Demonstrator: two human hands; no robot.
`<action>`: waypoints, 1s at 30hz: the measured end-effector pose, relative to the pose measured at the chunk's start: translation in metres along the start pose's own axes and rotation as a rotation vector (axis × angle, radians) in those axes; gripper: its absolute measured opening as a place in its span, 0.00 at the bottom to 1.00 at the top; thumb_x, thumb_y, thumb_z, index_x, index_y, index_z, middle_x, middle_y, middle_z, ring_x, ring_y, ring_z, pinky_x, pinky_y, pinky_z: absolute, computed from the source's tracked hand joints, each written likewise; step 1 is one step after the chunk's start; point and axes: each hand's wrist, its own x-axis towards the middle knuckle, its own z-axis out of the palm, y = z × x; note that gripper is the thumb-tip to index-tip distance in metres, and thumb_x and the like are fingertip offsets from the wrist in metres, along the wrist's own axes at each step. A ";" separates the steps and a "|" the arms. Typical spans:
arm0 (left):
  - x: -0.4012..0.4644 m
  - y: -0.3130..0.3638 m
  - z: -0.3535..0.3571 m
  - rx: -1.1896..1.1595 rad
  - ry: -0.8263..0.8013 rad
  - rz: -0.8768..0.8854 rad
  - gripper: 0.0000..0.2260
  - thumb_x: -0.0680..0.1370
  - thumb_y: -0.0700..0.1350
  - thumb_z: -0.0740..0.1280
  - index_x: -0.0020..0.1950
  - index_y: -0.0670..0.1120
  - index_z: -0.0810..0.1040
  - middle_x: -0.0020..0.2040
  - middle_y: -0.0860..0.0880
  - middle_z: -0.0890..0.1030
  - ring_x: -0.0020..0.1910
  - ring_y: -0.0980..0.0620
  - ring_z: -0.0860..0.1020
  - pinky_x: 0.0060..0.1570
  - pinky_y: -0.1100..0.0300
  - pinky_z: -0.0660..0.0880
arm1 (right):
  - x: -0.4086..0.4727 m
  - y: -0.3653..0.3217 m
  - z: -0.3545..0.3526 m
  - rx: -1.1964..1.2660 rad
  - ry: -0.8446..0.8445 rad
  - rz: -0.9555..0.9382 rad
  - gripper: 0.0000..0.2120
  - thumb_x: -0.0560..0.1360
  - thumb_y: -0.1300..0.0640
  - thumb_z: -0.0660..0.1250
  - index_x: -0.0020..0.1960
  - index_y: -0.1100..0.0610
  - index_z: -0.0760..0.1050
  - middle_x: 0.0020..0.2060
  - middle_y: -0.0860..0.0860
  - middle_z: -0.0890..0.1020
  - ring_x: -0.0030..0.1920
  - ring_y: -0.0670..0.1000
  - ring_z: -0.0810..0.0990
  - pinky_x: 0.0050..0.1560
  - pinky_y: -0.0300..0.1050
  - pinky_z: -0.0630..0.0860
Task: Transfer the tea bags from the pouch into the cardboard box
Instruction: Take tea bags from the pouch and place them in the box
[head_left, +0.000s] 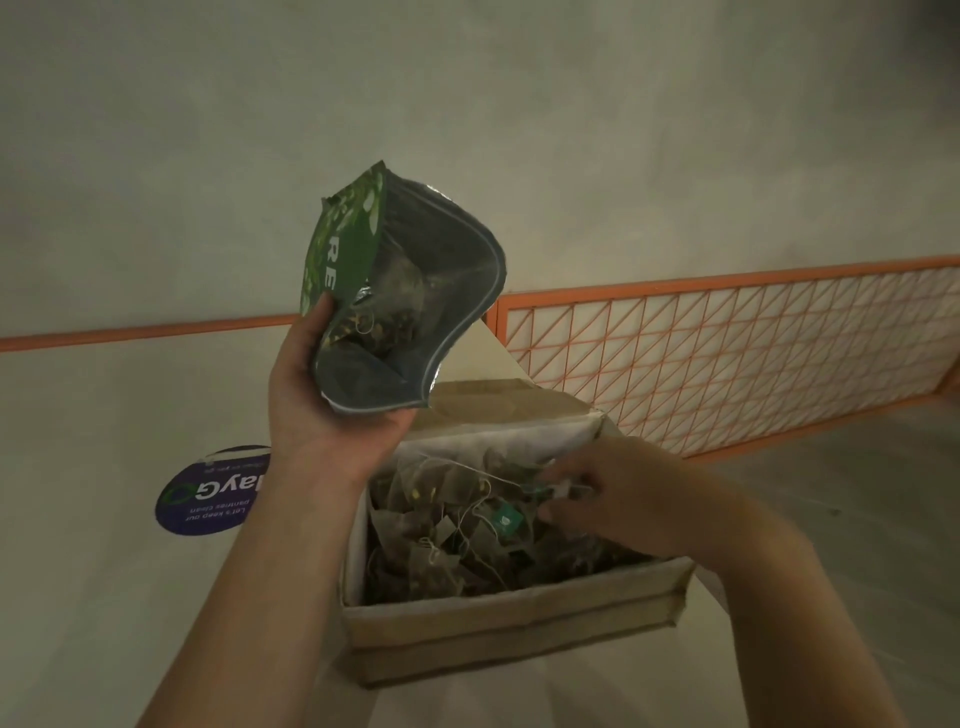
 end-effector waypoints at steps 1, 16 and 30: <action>0.000 0.000 0.000 0.000 -0.002 -0.003 0.16 0.79 0.53 0.66 0.61 0.45 0.83 0.61 0.41 0.83 0.56 0.41 0.84 0.52 0.49 0.82 | -0.002 0.001 -0.001 0.031 0.067 -0.010 0.14 0.75 0.48 0.68 0.60 0.43 0.76 0.49 0.38 0.73 0.45 0.39 0.74 0.44 0.31 0.70; -0.001 -0.001 0.002 -0.012 -0.023 -0.017 0.18 0.75 0.52 0.68 0.61 0.44 0.83 0.61 0.39 0.83 0.56 0.40 0.83 0.49 0.49 0.83 | 0.005 -0.045 0.010 -0.150 0.341 -0.037 0.11 0.77 0.44 0.63 0.58 0.43 0.76 0.60 0.44 0.71 0.63 0.47 0.66 0.66 0.48 0.66; 0.003 0.003 -0.005 0.018 -0.060 -0.014 0.21 0.77 0.54 0.66 0.65 0.46 0.82 0.63 0.40 0.82 0.51 0.40 0.85 0.46 0.50 0.82 | 0.008 -0.072 -0.018 0.248 0.705 -0.268 0.10 0.75 0.48 0.68 0.54 0.42 0.71 0.49 0.41 0.72 0.50 0.42 0.72 0.48 0.35 0.72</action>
